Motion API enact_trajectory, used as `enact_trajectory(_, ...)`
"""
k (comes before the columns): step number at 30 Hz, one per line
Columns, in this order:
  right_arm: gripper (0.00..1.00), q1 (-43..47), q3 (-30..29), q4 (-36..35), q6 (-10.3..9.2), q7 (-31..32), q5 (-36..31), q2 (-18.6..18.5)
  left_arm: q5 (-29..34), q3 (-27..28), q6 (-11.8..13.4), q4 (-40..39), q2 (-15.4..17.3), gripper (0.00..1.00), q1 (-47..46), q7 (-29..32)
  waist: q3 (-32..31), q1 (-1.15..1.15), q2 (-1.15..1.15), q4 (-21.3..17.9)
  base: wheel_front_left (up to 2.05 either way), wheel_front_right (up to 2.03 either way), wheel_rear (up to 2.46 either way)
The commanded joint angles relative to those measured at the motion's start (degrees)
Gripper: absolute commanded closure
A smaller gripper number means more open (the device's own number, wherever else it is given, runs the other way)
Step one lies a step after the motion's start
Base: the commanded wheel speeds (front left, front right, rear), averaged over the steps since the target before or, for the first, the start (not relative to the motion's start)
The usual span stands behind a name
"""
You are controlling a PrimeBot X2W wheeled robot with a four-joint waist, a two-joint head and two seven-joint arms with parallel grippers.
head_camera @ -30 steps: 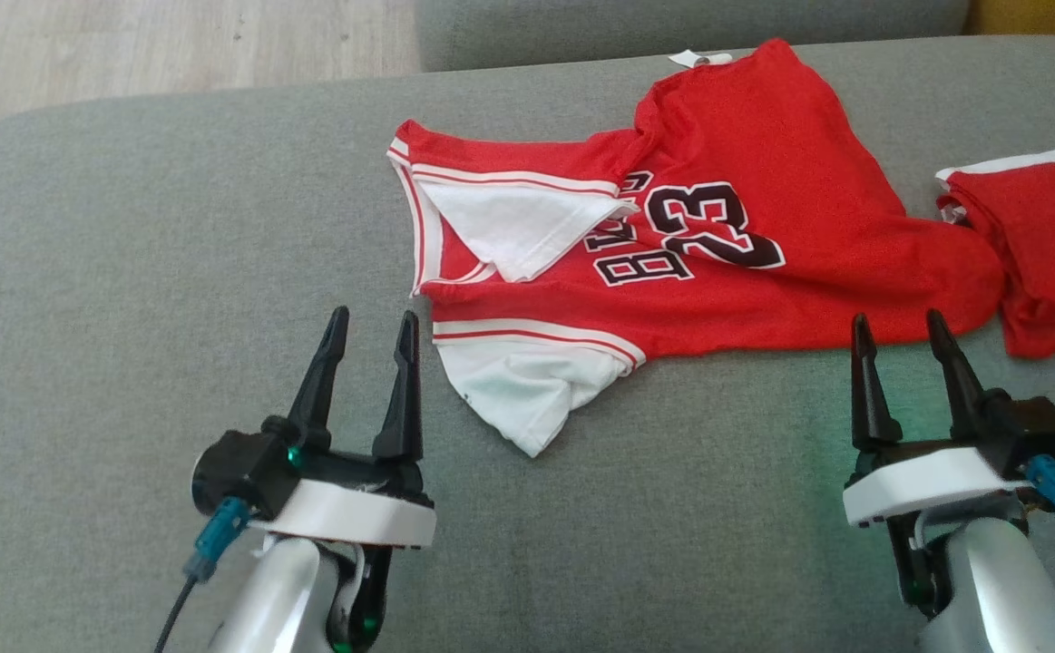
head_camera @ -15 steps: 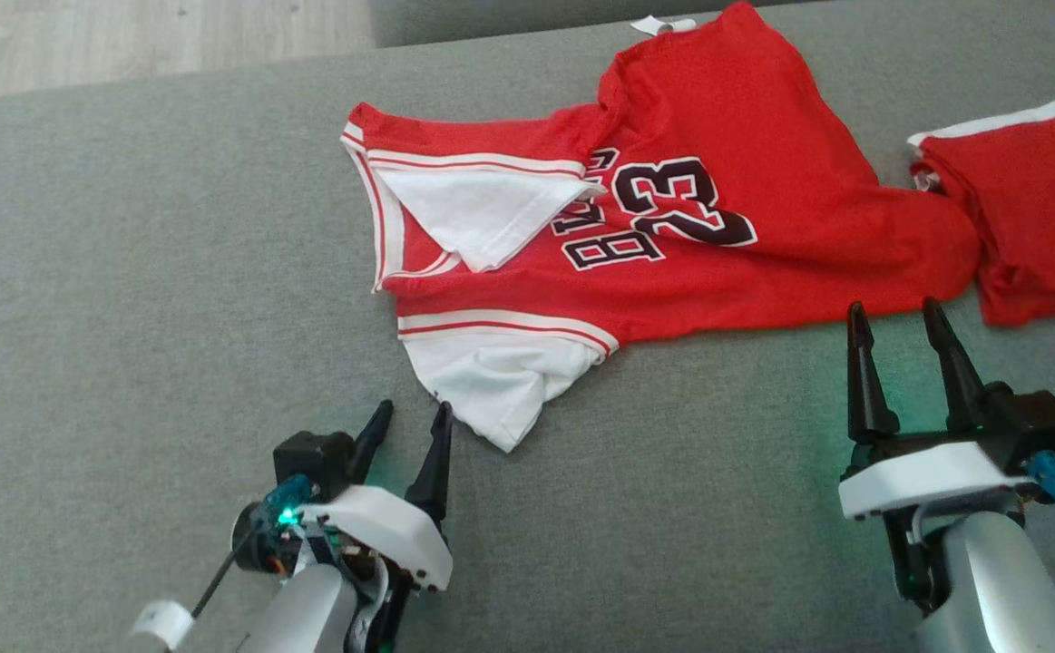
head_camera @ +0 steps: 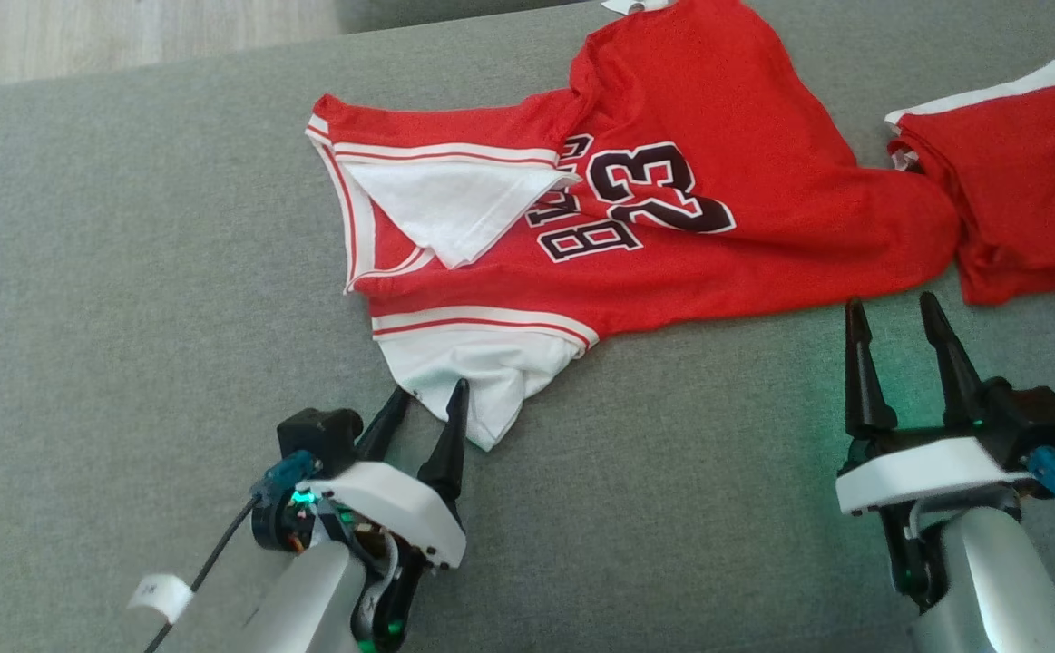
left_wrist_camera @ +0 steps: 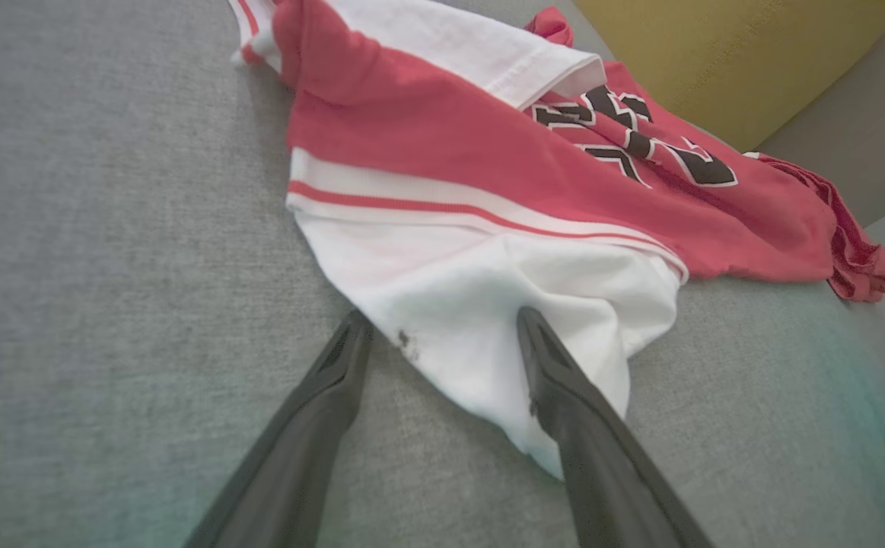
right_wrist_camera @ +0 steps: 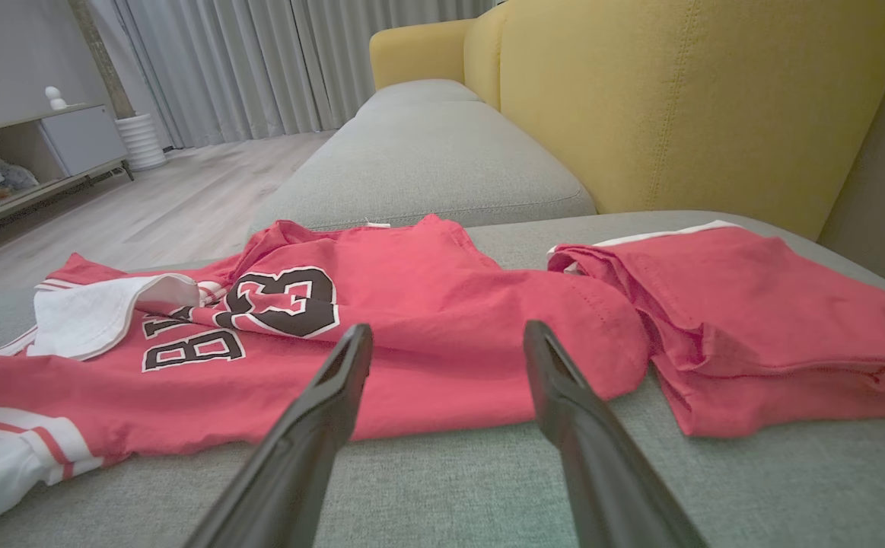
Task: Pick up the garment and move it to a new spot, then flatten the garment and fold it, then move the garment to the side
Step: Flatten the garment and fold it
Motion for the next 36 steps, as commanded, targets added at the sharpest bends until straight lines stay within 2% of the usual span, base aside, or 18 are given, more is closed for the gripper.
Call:
enact_trajectory(1, 0.00, -2.02, 1.66, -1.62, 0.13, -0.78, 0.54, -0.19, -1.00, 0.81, -0.28, -0.84, 0.10, 0.00, -1.74, 0.57, 0.15, 0.00, 0.00, -0.31, 0.00, 0.00, 0.00)
enact_trajectory(2, 0.00, -2.13, 1.78, -1.63, 0.13, -0.78, 0.60, -0.19, -1.60, 0.59, -0.52, -0.59, 0.10, 0.78, -1.88, 0.91, 0.19, 0.00, 0.00, -0.47, 0.00, 0.00, 0.00)
enact_trajectory(3, 0.00, -2.21, 1.87, -1.63, 0.13, -0.78, 0.65, -0.19, -1.76, 0.34, -0.71, -0.26, 0.10, 1.00, -2.09, 1.16, 0.22, 0.00, 0.00, -0.62, 0.00, 0.00, 0.00)
enact_trajectory(10, 0.00, -2.09, 1.44, -1.38, 0.13, -0.79, 0.67, -0.19, -2.18, 2.01, -0.45, 0.70, 0.87, 1.00, -3.99, -1.23, -0.20, 0.00, 0.00, -0.38, 0.00, 0.00, 0.00)
enact_trajectory(17, 0.00, -1.48, 1.93, -0.55, 0.13, -0.79, 0.38, -0.19, -2.71, 5.66, 0.99, 0.13, 4.24, 1.00, -4.95, -4.38, -2.46, 0.00, 0.00, 1.00, 0.00, 0.00, 0.00)
enact_trajectory(28, 0.00, -1.16, 2.99, 0.45, 0.13, -0.79, -0.10, -0.19, -3.63, 7.53, 2.12, -1.34, 8.22, 1.00, -3.73, -2.97, -4.04, 0.00, 0.00, 2.67, 0.00, 0.00, 0.00)
enact_trajectory(29, 0.00, -1.21, 3.06, 0.42, 0.13, -0.79, -0.08, -0.19, -3.09, 7.11, 2.38, -1.32, 8.62, 0.55, -3.77, -2.52, -3.96, 0.00, 0.00, 2.75, 0.00, 0.00, 0.00)
enact_trajectory(30, 0.00, -1.26, 3.14, 0.39, 0.13, -0.79, -0.07, -0.19, -2.29, 6.80, 2.88, -1.47, 9.02, 0.00, -3.93, -2.65, -3.85, 0.00, 0.00, 2.84, 0.00, 0.00, 0.00)
enact_trajectory(36, 0.00, -1.33, 3.36, -0.62, 0.13, -0.79, 0.54, -0.19, 1.94, 6.91, 6.69, -3.27, 10.42, 0.00, -4.75, -8.20, -3.60, 0.00, 0.00, 3.86, 0.00, 0.00, 0.00)
